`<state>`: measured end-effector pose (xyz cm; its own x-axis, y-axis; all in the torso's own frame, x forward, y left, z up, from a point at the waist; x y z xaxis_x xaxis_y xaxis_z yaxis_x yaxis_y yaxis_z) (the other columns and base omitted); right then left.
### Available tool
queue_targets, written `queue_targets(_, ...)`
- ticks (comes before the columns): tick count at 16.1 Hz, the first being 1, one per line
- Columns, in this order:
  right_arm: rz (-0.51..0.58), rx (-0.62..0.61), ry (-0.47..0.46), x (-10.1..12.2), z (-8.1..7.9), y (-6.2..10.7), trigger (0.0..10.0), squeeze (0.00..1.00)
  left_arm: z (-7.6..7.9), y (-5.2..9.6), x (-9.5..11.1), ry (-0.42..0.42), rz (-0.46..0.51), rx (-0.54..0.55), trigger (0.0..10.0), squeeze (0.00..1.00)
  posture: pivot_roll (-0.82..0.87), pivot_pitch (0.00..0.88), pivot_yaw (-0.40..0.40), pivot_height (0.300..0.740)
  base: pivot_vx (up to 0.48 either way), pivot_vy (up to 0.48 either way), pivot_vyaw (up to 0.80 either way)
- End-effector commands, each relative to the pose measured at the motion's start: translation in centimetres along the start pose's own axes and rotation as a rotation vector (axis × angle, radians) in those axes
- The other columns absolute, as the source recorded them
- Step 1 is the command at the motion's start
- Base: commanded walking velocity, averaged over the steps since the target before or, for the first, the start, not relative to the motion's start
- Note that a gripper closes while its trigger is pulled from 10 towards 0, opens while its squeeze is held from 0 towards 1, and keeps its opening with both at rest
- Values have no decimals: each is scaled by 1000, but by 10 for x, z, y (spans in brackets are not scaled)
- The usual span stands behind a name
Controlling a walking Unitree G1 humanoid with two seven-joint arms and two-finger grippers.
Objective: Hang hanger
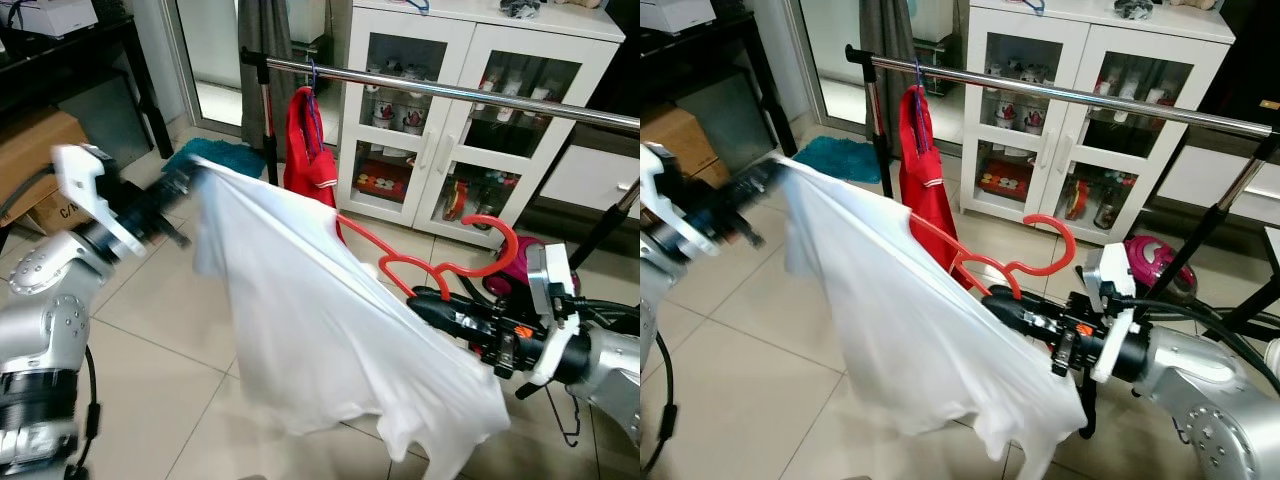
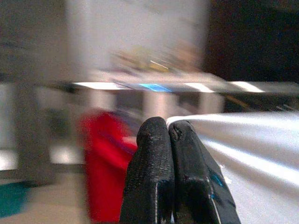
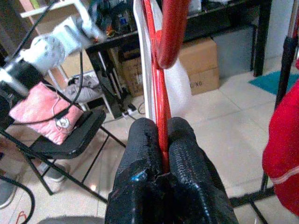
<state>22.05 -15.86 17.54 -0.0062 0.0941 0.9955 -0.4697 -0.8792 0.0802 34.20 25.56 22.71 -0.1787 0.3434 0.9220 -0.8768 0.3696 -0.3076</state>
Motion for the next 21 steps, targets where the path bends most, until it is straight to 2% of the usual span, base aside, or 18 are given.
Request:
queue_targets(1, 0, -15, 20, 3, 3, 7, 0, 0, -20, 5, 34, -53, 151, 135, 0, 0, -10, 0, 35, 740, 0, 0, 0)
queue_targets(3, 14, 8, 5, 6, 0, 9, 0, 0, -47, 13, 52, -62, 236, 328, 0, 0, -4, 0, 29, 740, 0, 0, 0)
queue_targets(4, 23, 12, 2, 7, 0, 11, 0, 0, -64, 20, 52, -82, 232, 439, 0, 0, -4, 0, 29, 740, 0, 0, 0)
queue_targets(5, 34, 3, 1, 8, 2, 11, 0, 0, -65, 20, 49, -88, 212, 439, 0, 0, -4, 0, 29, 740, 0, 0, 0)
queue_targets(7, 108, -39, -10, 17, 6, 7, 0, 0, -50, 10, 23, -59, 128, 342, 0, 0, -7, 0, 33, 740, 0, 0, 0)
queue_targets(8, 157, -95, -20, 22, 12, 3, 0, 0, -32, 2, 0, -30, 48, 246, 0, 0, -7, 0, 33, 740, 0, 0, 0)
queue_targets(9, 216, -148, -30, 28, 17, -4, 0, 0, -9, -5, -22, -5, -35, 135, 0, 0, -7, 0, 33, 740, 0, 0, 0)
queue_targets(10, 247, -177, -50, 31, 19, -8, 0, 0, 11, -8, -36, 19, -79, 55, 0, 0, -7, 0, 35, 740, 0, 0, 0)
queue_targets(11, 327, -231, -87, 38, 23, -17, 0, 0, 55, -12, -62, 73, -148, -111, 0, 0, -8, 0, 35, 740, 0, 0, 0)
queue_targets(13, 439, -390, -176, 41, 41, -23, 0, 0, 118, -14, -84, 167, -216, -348, 0, 0, -6, 0, 34, 740, 0, 0, 0)
queue_targets(15, 425, -512, -189, 35, 54, -22, 0, 0, 144, -11, -88, 212, -246, -452, 0, 0, -6, 0, 34, 740, 0, 0, 0)
queue_targets(16, 366, -566, -173, 28, 58, -21, 0, 0, 143, -11, -89, 212, -248, -425, 0, 0, -6, 0, 34, 740, 0, 0, 0)
queue_targets(18, 126, -665, -71, 2, 58, -19, 0, 0, 115, -6, -88, 215, -229, -194, 0, 0, -10, 0, 47, 740, 0, 0, 0)
queue_targets(19, 57, -720, -63, -7, 58, -16, 0, 0, 105, -4, -86, 218, -210, -108, 0, 0, -12, 0, 45, 740, 0, 0, 0)
queue_targets(20, 11, -768, -76, -15, 58, -13, 4706, 0, 98, -1, -85, 223, -195, -48, 0, 0, -12, 0, 45, 740, 0, 0, 0)
queue_targets(21, -69, -828, -94, -29, 47, -9, 10000, 0, 89, 9, -85, 210, -172, 76, 3373, 0, -18, 0, 38, 740, 0, 0, 0)
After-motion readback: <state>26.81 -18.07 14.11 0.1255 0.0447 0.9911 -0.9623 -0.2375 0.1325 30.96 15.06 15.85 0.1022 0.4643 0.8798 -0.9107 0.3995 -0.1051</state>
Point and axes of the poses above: a point about 5 cm out from each wrist's last joint towards the gripper, its own y axis pointing back from the gripper into the wrist, its own x axis along the axis of the wrist's last joint, z = x × y, the point moved 3 cm from there along -y, pointing out of the wrist towards the gripper, and after that the axes turned 13 degrees about y, right-handed, at the moved point
